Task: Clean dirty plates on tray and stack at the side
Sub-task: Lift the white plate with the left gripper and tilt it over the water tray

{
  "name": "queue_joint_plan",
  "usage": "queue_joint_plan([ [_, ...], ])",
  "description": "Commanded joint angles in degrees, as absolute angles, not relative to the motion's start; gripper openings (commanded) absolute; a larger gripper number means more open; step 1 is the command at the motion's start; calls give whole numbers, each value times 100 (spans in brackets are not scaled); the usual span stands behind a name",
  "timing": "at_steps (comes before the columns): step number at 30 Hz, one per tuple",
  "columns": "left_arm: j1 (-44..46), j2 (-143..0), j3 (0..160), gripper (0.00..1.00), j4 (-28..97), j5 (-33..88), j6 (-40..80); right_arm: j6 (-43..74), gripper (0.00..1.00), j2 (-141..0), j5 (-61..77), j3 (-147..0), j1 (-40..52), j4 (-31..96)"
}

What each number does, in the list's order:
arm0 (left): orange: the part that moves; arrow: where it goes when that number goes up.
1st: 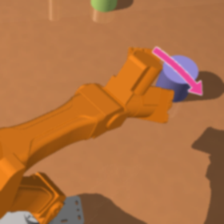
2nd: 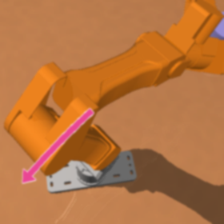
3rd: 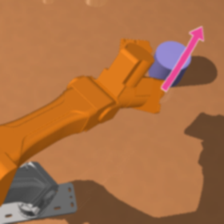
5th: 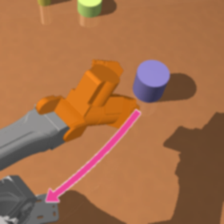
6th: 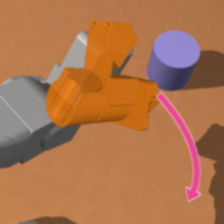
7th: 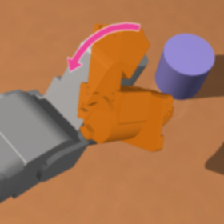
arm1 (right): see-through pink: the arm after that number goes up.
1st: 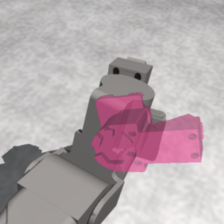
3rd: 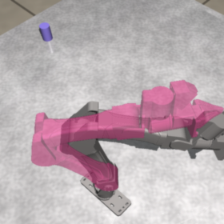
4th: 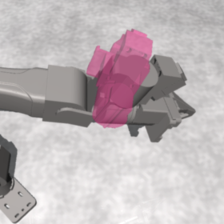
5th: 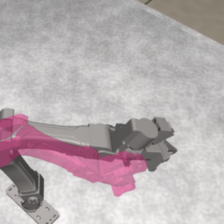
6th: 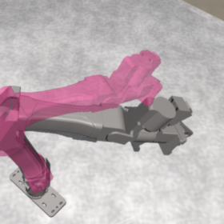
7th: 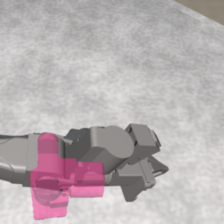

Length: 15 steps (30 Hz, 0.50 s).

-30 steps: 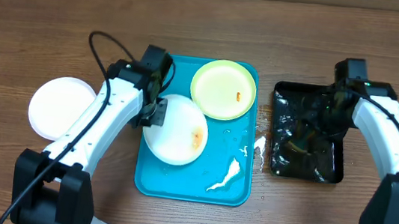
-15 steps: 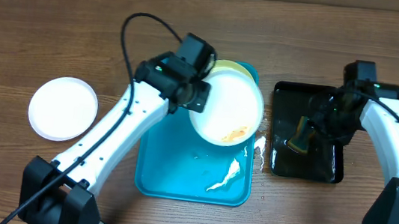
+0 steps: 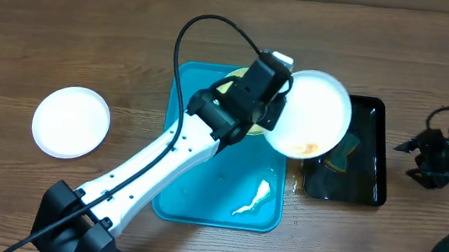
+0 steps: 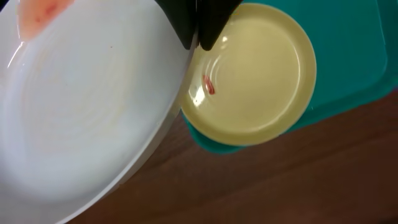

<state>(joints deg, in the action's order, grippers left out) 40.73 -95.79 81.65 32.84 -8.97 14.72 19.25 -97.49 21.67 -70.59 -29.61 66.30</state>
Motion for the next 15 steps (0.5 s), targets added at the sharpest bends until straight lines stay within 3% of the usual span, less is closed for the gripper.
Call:
queue_joint_plan([
  [1,4412,-9623,8315,4,2869,-1868,1485,1752,60,-9620,2502,-7057,-3094,6676],
  [15,6018,-10455,8315,4,714,-5234,-1706,1728,58,-9620,2519,-7057,-3083,6722],
])
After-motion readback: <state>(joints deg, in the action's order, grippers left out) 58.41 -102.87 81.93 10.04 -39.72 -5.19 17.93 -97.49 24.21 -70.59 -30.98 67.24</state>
